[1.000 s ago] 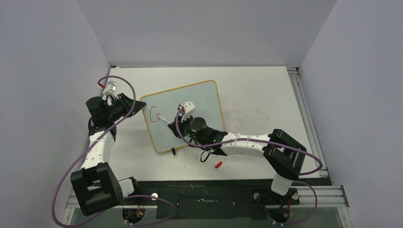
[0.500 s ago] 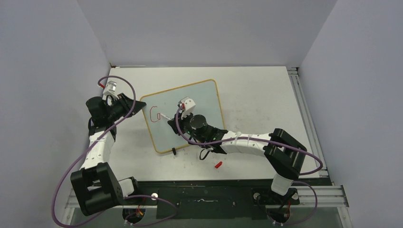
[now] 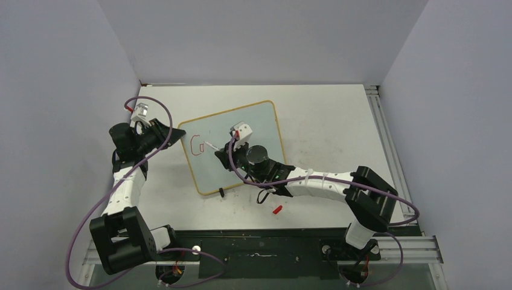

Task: Write a sentence on the whiteboard

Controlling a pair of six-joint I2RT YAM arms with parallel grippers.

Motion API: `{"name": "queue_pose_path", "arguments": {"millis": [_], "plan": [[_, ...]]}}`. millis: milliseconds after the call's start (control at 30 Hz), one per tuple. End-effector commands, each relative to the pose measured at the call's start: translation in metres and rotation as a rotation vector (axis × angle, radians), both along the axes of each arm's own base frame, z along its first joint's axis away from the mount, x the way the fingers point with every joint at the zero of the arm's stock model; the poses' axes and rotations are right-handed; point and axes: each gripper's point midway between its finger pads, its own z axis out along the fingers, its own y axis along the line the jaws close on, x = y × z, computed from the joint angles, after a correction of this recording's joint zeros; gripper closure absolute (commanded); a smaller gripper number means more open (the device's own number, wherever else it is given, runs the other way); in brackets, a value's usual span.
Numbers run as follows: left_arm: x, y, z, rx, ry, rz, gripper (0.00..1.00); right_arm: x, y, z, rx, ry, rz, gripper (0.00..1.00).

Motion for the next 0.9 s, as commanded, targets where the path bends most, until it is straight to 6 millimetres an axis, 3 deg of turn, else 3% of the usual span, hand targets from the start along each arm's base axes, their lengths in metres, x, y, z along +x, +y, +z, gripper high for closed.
{"name": "queue_pose_path", "arguments": {"millis": [0, 133, 433, 867], "plan": [[0.002, 0.0, 0.004, 0.008, -0.005, -0.012, 0.81, -0.003, -0.003, 0.041, 0.084, -0.07, 0.002, 0.95], [0.002, 0.001, 0.004, 0.009, -0.004, -0.01, 0.81, -0.001, 0.0, 0.034, 0.069, -0.062, 0.0, 0.95], [0.002, 0.001, 0.004, 0.011, -0.004, -0.007, 0.7, 0.002, 0.003, 0.028, 0.055, -0.052, -0.005, 0.95], [0.001, 0.001, 0.005, 0.013, -0.006, -0.009, 0.7, 0.002, 0.007, 0.013, 0.032, -0.028, 0.005, 0.95]]}}
